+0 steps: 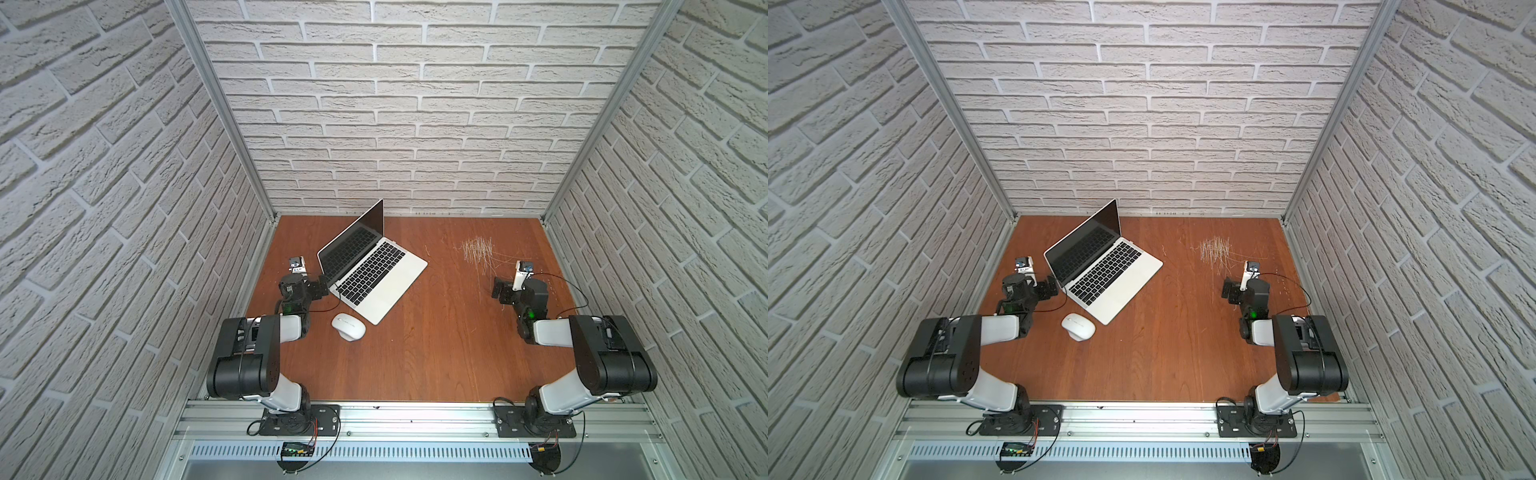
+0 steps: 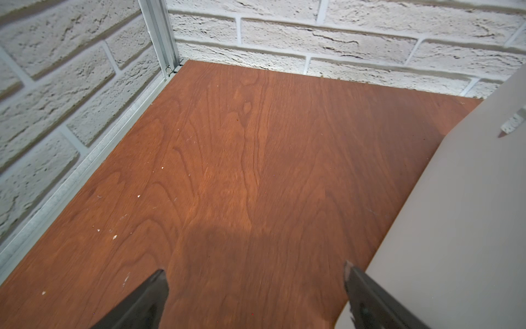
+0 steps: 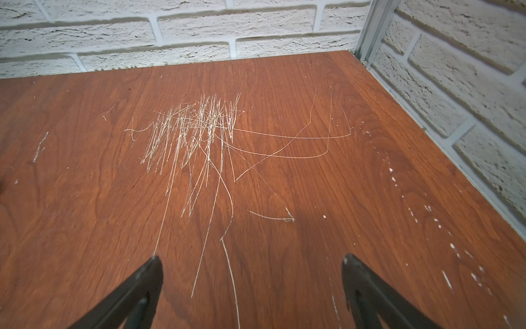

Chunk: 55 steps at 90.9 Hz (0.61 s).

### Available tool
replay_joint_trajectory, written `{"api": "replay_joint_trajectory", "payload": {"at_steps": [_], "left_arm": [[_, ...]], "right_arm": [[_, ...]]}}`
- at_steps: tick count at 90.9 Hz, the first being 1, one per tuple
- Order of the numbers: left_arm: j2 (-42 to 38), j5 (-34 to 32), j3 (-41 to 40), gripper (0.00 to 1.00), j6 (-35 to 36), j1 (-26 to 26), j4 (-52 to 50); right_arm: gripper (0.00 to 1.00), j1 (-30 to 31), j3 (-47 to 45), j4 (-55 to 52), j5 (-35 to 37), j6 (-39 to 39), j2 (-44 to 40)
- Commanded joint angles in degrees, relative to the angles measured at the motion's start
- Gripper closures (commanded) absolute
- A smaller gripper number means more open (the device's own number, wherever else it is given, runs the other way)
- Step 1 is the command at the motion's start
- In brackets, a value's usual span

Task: Remove the wireless mouse receiver from the laptop
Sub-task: Pick up the mouse from the center of the board.

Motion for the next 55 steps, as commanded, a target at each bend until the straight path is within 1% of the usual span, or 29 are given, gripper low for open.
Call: {"api": "replay_joint_trajectory", "payload": {"at_steps": [1,4,8,11,15,18,21,24,28,32,38,45,51,55], "left_arm": [[0.1,0.5,-0.5,0.02,0.7,0.1,2.5],[-0.1,-0.8,-0.7,0.02,0.8,-0.3,3.0],[-2.5,-6.7,0.2,0.02,1.1,-1.9,-0.4],[-4.8,-11.3,3.9,0.02,0.7,-3.7,-10.1],[-7.2,-14.8,9.9,0.02,-0.6,-4.5,-23.1],[-8.0,-16.0,13.5,0.02,-1.5,-4.5,-29.3],[-9.4,-16.6,15.4,0.02,-2.2,-4.6,-32.9],[-10.9,-16.9,15.5,0.02,-2.6,-4.7,-33.5],[-13.9,-17.3,13.3,0.02,-3.3,-4.9,-31.8],[-16.7,-18.7,10.9,0.02,-4.7,-4.9,-30.4],[-20.2,-20.8,8.7,0.02,-7.5,-4.5,-31.1],[-22.9,-23.0,8.5,0.02,-14.0,-3.0,-36.1],[-24.1,-21.9,10.2,0.02,-18.4,-1.0,-42.7],[-24.9,-20.2,11.1,0.02,-22.6,0.2,-46.5]], "right_arm": [[0.01,0.4,0.4,1.0,0.1,-0.1,-1.1],[0.01,0.4,0.4,1.0,0.1,-0.1,-1.1],[0.01,0.4,0.4,1.0,0.1,-0.1,-1.2],[0.01,0.5,0.4,1.0,0.1,-0.1,-1.2],[0.01,0.4,0.4,1.0,0.1,-0.1,-1.2],[0.01,0.4,0.4,1.0,0.1,-0.1,-1.2],[0.01,0.4,0.4,1.0,0.1,-0.1,-1.1],[0.01,0.4,0.3,1.0,0.1,-0.1,-1.2],[0.01,0.4,0.4,1.0,0.1,-0.1,-1.2],[0.01,0.4,0.4,1.0,0.1,0.0,-1.2],[0.01,0.4,0.4,1.0,0.1,-0.1,-1.2],[0.01,0.4,0.4,1.0,0.1,-0.1,-1.1],[0.01,0.4,0.4,1.0,0.1,0.0,-1.1],[0.01,0.5,0.6,0.7,0.0,-0.1,-1.0]]}}
